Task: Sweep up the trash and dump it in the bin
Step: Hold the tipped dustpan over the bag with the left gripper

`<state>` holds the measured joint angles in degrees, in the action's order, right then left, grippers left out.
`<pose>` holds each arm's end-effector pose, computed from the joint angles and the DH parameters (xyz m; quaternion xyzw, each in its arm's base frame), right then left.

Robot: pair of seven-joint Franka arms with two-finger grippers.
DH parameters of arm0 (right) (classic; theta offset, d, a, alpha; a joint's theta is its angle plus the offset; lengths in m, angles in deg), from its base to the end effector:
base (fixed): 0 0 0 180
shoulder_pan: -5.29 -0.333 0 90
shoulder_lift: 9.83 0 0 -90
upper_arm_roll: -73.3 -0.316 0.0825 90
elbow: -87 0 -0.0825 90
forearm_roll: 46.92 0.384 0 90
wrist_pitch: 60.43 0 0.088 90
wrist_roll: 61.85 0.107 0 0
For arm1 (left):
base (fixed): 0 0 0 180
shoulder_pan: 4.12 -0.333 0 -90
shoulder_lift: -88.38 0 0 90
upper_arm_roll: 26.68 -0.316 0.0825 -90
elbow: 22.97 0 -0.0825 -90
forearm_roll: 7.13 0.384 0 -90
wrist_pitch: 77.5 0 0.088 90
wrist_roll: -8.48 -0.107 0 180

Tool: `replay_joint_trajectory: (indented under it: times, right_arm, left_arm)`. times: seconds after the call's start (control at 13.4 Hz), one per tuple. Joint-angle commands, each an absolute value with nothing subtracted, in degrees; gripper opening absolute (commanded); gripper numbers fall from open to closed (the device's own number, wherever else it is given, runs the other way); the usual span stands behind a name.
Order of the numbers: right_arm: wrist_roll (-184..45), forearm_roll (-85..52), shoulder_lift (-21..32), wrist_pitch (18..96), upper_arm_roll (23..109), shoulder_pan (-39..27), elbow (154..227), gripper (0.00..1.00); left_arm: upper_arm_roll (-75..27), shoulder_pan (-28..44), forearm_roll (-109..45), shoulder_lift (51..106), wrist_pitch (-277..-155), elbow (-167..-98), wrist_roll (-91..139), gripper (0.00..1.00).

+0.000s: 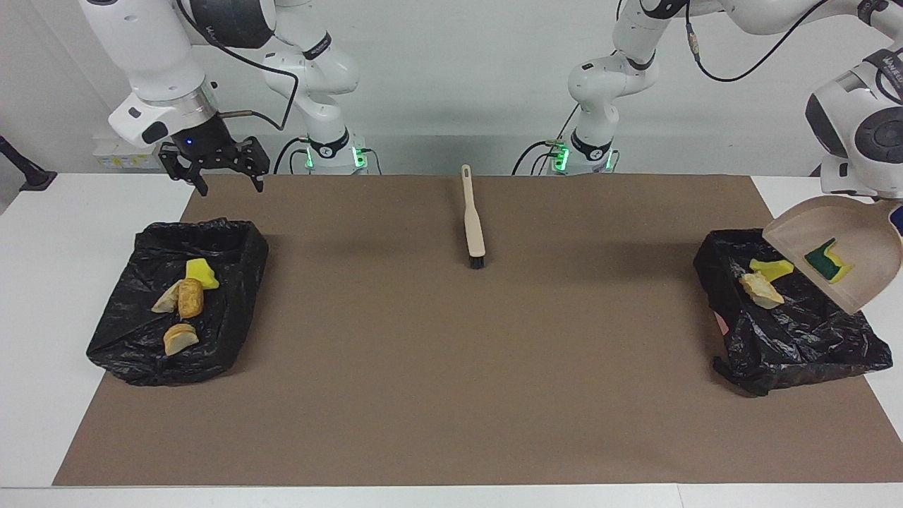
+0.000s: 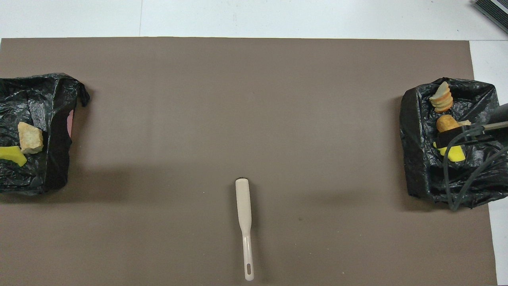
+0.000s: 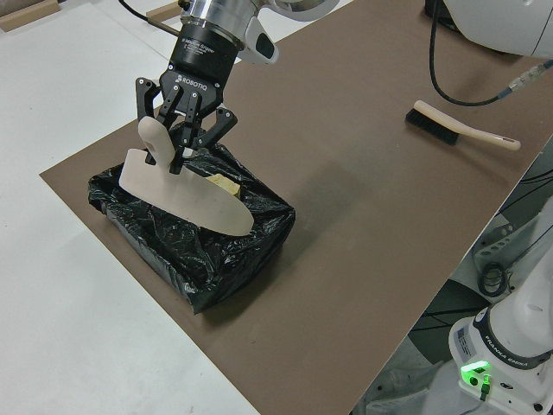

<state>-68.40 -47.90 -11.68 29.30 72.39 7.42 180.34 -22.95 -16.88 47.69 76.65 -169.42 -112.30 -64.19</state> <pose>0.5428 -0.0133 0.6143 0.9988 0.0466 -0.0159 0.0077 0.5943 0.1843 0.5557 -0.7272 0.5122 0.3487 0.2954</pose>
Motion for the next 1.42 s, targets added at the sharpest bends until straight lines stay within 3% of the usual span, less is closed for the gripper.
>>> replay_joint_trajectory:
  times: [0.0, 0.3, 0.67, 0.97, 1.35]
  right_arm:
    - [-69.85, -46.83, -11.94, 28.78, 72.51, 7.66, 179.99, 1.0]
    - [-69.85, -46.83, -11.94, 28.78, 72.51, 7.66, 179.99, 1.0]
    - [-69.85, -46.83, -11.94, 28.78, 72.51, 7.66, 179.99, 1.0]
    - [-69.85, -46.83, -11.94, 28.78, 72.51, 7.66, 179.99, 1.0]
    - [-69.85, -46.83, -11.94, 28.78, 72.51, 7.66, 179.99, 1.0]
  left_arm:
    - [-23.69, -13.0, 50.0, 75.2, -165.92, -109.45, -63.42, 0.0]
    - [-23.6, -8.97, 55.44, 75.46, -161.89, -113.04, -56.67, 0.0]
    - [-23.51, -7.03, 61.33, 74.84, -157.23, -112.26, -55.42, 0.0]
    - [-23.34, -3.16, 60.2, 74.84, -153.97, -115.94, -49.2, 0.0]
    - [-23.16, -3.07, 57.33, 73.88, -154.05, -113.85, -51.9, 0.0]
